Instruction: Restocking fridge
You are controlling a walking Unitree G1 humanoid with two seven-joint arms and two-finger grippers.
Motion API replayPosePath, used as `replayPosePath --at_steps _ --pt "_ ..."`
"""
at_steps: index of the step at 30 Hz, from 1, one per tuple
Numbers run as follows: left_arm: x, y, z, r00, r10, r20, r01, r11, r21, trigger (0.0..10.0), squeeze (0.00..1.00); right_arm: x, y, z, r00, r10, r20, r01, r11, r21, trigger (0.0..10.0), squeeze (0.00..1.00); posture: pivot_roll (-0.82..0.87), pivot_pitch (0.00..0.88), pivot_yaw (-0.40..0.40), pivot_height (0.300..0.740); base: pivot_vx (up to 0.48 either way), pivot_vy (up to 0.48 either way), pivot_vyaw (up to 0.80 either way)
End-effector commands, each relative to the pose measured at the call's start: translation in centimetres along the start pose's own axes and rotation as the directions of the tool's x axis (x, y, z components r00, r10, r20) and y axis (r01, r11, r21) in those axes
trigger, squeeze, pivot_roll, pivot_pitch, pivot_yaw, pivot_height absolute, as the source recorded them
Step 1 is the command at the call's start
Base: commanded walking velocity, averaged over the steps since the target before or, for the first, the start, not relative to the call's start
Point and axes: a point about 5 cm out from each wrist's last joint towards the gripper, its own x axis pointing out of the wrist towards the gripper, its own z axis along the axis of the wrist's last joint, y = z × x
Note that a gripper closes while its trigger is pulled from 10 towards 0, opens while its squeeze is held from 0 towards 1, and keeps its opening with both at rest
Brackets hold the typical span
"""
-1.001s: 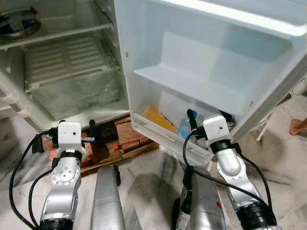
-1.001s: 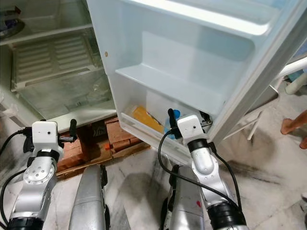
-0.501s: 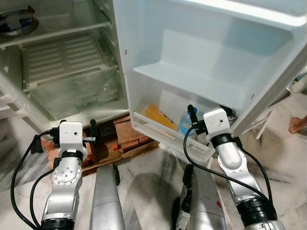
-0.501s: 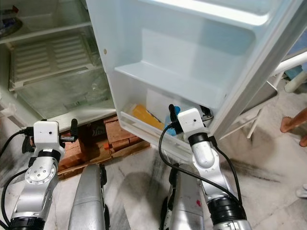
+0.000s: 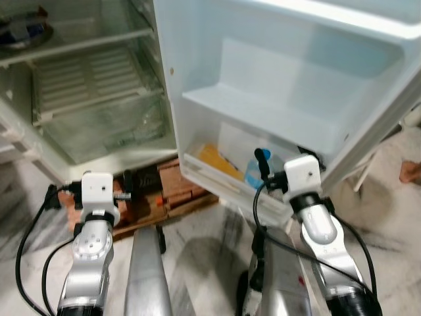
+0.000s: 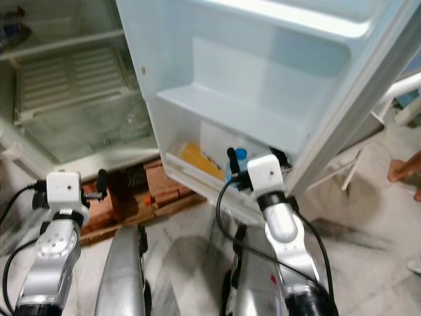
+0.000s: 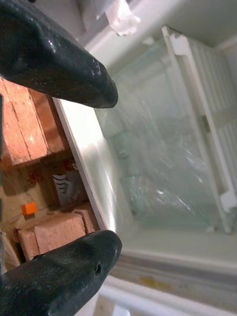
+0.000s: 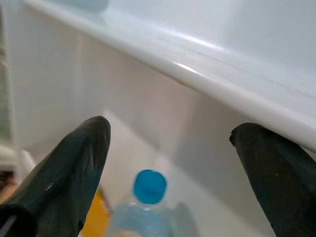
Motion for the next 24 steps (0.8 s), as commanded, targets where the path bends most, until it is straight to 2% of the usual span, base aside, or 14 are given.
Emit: replayPosePath --at_steps 1,4,7,11,13,14,16,19,24 --pt "0.1 -0.5 0.6 1.000 -0.016 0.024 0.016 1.000 -0.002 10.0 0.00 0.3 -0.2 3.6 0.986 -0.006 0.169 0.000 0.999 0.034 10.0 0.00 0.08 0.024 -0.007 0.531 0.000 0.000 0.00" --pt "0.3 -0.6 0.9 0.999 -0.016 0.031 0.016 1.000 0.001 10.0 0.00 0.1 -0.1 3.5 0.986 -0.004 0.168 0.000 1.000 0.025 10.0 0.00 0.08 0.025 -0.002 0.531 0.000 0.000 0.00" --pt "0.6 -0.5 1.1 0.999 -0.018 0.037 0.018 1.000 0.012 10.0 0.00 0.6 -0.4 4.2 0.977 -0.024 0.212 0.029 0.999 -0.021 10.0 0.00 0.08 0.027 0.001 0.531 0.000 0.000 0.00" --pt "0.7 -0.3 1.1 0.999 -0.013 0.039 0.012 1.000 0.018 10.0 0.00 1.1 -0.8 5.0 0.970 -0.042 0.240 0.045 0.999 -0.007 10.0 0.00 0.08 0.027 0.001 0.531 0.000 0.000 0.00" --pt "0.7 -0.2 1.2 0.999 -0.011 0.040 0.010 1.000 0.018 10.0 0.00 1.3 -0.7 5.2 0.971 0.003 0.241 -0.009 1.000 0.024 10.0 0.00 0.08 0.027 -0.001 0.531 0.000 0.000 0.00" --pt "0.6 -0.3 1.2 0.999 -0.015 0.040 0.014 1.000 0.017 10.0 0.00 1.3 -0.4 5.0 0.971 0.075 0.226 -0.090 0.994 0.059 10.0 0.00 0.08 0.028 -0.001 0.531 0.000 0.000 0.00" --pt "0.6 -0.3 1.1 0.999 -0.017 0.039 0.017 1.000 0.016 10.0 0.00 1.0 -0.1 4.9 0.966 0.149 0.212 -0.168 0.983 0.076 10.0 0.00 0.08 0.028 -0.002 0.531 0.000 0.000 0.00" --pt "0.6 -0.4 1.1 0.999 -0.019 0.038 0.019 1.000 0.014 10.0 0.00 0.4 -0.8 4.8 0.958 0.208 0.196 -0.228 0.969 0.089 10.0 0.00 0.07 0.030 -0.003 0.531 0.000 0.000 0.00" --pt "0.5 -0.4 1.0 0.999 -0.016 0.040 0.015 1.000 0.009 10.0 0.00 -0.2 -2.7 4.4 0.973 0.162 0.167 -0.171 0.984 0.043 10.0 0.00 0.07 0.033 -0.006 0.531 0.000 0.000 0.00"
